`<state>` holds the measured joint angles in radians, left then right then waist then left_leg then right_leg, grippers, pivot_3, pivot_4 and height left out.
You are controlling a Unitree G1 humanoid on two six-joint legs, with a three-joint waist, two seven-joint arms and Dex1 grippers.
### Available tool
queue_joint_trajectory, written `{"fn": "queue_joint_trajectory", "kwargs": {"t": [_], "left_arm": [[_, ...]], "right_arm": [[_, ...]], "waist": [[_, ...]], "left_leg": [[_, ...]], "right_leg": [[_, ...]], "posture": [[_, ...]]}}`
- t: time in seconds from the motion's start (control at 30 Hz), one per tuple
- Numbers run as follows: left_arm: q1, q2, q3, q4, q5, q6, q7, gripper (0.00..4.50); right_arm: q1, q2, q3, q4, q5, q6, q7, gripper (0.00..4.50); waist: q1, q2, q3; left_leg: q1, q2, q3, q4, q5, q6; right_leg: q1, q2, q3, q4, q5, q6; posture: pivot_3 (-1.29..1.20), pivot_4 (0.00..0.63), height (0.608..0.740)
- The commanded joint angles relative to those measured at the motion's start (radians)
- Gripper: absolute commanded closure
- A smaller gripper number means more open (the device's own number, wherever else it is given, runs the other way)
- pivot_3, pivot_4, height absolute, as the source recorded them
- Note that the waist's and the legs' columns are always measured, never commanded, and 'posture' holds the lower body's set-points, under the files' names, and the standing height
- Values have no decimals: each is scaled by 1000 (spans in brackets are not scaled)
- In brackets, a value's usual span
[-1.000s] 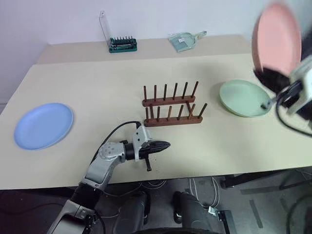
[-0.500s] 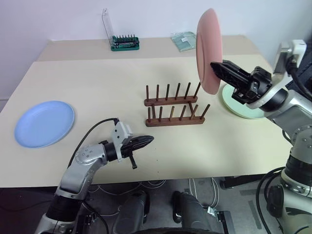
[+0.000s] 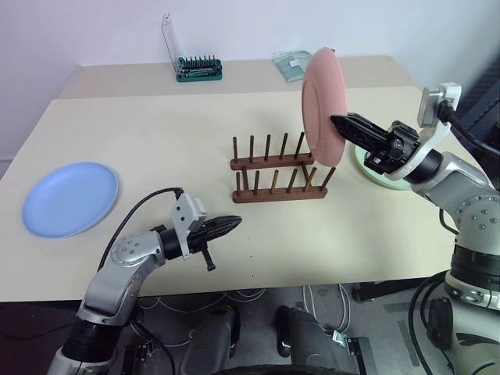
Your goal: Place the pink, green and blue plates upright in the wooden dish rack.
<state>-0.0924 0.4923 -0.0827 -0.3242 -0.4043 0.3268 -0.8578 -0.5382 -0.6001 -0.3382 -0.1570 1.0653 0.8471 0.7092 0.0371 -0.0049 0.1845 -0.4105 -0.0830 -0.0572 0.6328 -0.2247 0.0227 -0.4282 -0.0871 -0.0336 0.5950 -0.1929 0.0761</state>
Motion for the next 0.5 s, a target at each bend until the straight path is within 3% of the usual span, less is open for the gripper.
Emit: {"fn": "queue_joint_trajectory", "kwargs": {"t": [0.03,0.3,0.4,0.5], "left_arm": [[-3,8,12,-40,-13,4,7,4500],[-4,5,6,-45,-9,11,22,4500],[1,2,5,-48,-8,13,30,4500],[6,2,4,-52,-11,16,36,4500]], "right_arm": [[-11,14,-11,8,25,3,-1,4464],[-4,37,-21,100,-11,-19,-19,4464],[7,38,-20,111,-12,-24,-11,3611],[9,39,-24,110,-24,-39,-16,2201]], "waist": [[0,0,0],[0,0,0],[0,0,0],[0,1,0]], "left_leg": [[0,0,0,0,0,0],[0,0,0,0,0,0],[0,0,0,0,0,0],[0,0,0,0,0,0]], "right_leg": [[0,0,0,0,0,0],[0,0,0,0,0,0],[0,0,0,0,0,0],[0,0,0,0,0,0]], "posture": [[0,150,740],[0,150,740],[0,150,740],[0,150,740]]}}
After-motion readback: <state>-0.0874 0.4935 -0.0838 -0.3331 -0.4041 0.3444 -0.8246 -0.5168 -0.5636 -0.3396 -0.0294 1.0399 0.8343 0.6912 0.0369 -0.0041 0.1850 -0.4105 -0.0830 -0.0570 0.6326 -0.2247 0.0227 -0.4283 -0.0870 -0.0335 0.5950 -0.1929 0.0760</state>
